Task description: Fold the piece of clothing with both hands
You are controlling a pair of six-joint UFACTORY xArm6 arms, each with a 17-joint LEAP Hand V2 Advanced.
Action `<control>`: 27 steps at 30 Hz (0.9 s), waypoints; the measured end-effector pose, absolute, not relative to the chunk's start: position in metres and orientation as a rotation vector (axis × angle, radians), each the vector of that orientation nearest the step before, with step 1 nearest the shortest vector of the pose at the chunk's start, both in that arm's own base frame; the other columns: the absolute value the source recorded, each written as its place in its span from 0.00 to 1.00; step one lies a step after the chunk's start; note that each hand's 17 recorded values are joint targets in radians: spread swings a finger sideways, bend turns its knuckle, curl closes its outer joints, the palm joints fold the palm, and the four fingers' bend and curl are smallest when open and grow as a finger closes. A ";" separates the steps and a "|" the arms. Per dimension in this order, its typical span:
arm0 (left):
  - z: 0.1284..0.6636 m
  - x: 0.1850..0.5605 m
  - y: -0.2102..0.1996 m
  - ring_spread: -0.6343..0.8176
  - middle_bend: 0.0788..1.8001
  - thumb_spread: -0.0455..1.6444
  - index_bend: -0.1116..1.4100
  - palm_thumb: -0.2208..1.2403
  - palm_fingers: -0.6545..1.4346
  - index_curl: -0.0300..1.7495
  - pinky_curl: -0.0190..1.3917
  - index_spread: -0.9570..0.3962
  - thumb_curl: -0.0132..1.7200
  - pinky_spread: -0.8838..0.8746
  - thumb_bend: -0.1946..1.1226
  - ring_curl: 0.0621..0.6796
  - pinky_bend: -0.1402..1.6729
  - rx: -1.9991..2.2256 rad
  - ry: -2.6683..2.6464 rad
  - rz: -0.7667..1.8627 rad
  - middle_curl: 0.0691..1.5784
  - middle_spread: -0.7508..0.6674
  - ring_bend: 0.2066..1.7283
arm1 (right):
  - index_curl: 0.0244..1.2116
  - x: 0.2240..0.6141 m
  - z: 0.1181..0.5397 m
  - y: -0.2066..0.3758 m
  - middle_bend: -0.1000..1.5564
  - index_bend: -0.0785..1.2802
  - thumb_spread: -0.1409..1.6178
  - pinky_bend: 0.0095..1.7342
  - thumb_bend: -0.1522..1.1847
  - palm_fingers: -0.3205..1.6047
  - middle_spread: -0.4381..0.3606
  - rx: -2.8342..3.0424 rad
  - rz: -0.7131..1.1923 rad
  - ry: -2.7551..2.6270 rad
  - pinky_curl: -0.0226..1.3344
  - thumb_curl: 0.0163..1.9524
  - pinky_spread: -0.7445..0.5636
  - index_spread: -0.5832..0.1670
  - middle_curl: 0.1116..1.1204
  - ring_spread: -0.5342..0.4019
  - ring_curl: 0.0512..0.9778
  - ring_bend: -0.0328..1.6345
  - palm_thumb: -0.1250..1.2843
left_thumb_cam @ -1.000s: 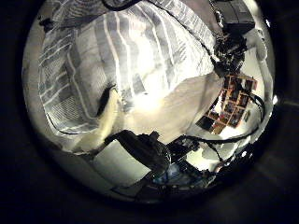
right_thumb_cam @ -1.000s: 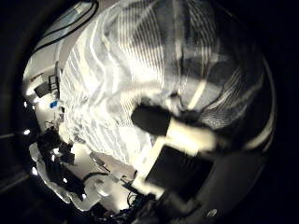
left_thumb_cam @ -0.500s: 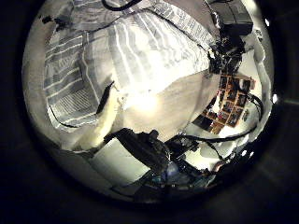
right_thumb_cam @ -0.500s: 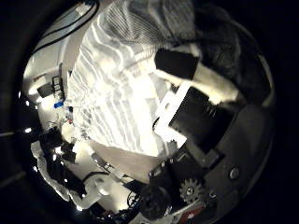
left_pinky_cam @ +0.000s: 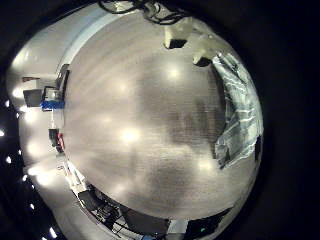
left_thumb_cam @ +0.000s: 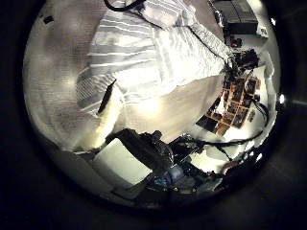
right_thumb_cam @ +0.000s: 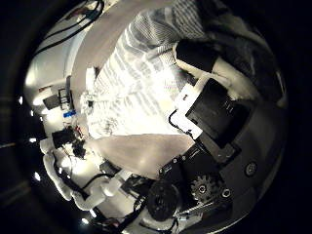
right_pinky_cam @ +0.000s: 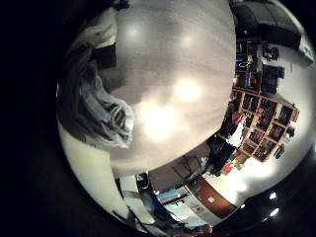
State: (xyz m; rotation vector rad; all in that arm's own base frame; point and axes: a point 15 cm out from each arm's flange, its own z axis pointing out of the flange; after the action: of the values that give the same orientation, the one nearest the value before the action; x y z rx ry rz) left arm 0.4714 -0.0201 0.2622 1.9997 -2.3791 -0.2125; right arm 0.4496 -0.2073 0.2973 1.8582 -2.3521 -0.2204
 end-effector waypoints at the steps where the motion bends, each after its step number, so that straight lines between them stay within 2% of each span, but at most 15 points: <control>1: 0.264 0.470 -0.017 0.58 0.06 0.73 0.19 0.52 0.41 0.25 0.31 0.72 0.21 0.64 0.14 0.29 0.28 2.004 -2.373 -0.212 0.18 0.68 0.31 | 0.67 0.453 0.317 -0.204 0.87 0.88 0.68 0.76 0.16 0.76 0.38 1.874 -0.193 -2.360 0.56 0.35 0.41 0.44 0.63 0.37 0.62 0.87 0.81; 4: 0.268 0.470 -0.009 0.58 0.06 0.73 0.20 0.52 0.41 0.25 0.31 0.72 0.21 0.64 0.14 0.29 0.27 2.023 -2.361 -0.202 0.18 0.67 0.31 | 0.67 0.457 0.348 -0.158 0.87 0.89 0.68 0.75 0.15 0.76 0.38 1.969 -0.210 -2.314 0.57 0.36 0.41 0.45 0.62 0.37 0.63 0.87 0.81; 8: 0.269 0.468 0.012 0.58 0.06 0.73 0.20 0.53 0.41 0.25 0.31 0.72 0.21 0.63 0.14 0.29 0.27 2.048 -2.333 -0.196 0.18 0.67 0.31 | 0.67 0.466 0.385 -0.079 0.87 0.89 0.68 0.74 0.13 0.76 0.38 2.134 -0.136 -2.226 0.58 0.37 0.41 0.45 0.62 0.36 0.63 0.87 0.81; 14: 0.272 0.460 0.028 0.58 0.06 0.73 0.19 0.53 0.41 0.25 0.31 0.72 0.21 0.63 0.13 0.28 0.27 2.068 -2.304 -0.182 0.18 0.66 0.31 | 0.66 0.470 0.396 0.055 0.88 0.89 0.67 0.73 0.11 0.77 0.39 2.331 -0.089 -2.040 0.59 0.38 0.40 0.45 0.61 0.36 0.64 0.87 0.81; 21: 0.279 0.447 0.054 0.58 0.06 0.73 0.19 0.53 0.42 0.25 0.31 0.72 0.21 0.62 0.13 0.28 0.27 2.103 -2.273 -0.157 0.18 0.66 0.30 | 0.65 0.490 0.366 0.204 0.88 0.90 0.66 0.72 0.11 0.77 0.39 2.558 0.008 -1.886 0.60 0.40 0.40 0.46 0.60 0.37 0.64 0.87 0.81; 23: 0.280 0.445 0.055 0.57 0.06 0.73 0.20 0.53 0.42 0.25 0.31 0.72 0.21 0.62 0.13 0.28 0.27 2.109 -2.262 -0.151 0.18 0.66 0.30 | 0.65 0.499 0.349 0.227 0.88 0.90 0.66 0.72 0.10 0.77 0.39 2.591 0.018 -1.863 0.60 0.40 0.40 0.46 0.60 0.37 0.64 0.87 0.80; 27: 0.284 0.443 0.062 0.57 0.06 0.73 0.19 0.53 0.42 0.25 0.31 0.72 0.21 0.62 0.14 0.28 0.27 2.119 -2.262 -0.144 0.18 0.66 0.30 | 0.64 0.502 0.316 0.273 0.88 0.90 0.66 0.71 0.08 0.78 0.39 2.653 0.018 -1.790 0.61 0.39 0.39 0.46 0.59 0.37 0.63 0.87 0.73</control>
State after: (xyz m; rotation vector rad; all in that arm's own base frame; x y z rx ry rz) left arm 0.4426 0.0622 0.2839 2.1186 -2.2622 -0.1436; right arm 0.5025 0.2730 0.3162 2.6532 -1.7903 0.0177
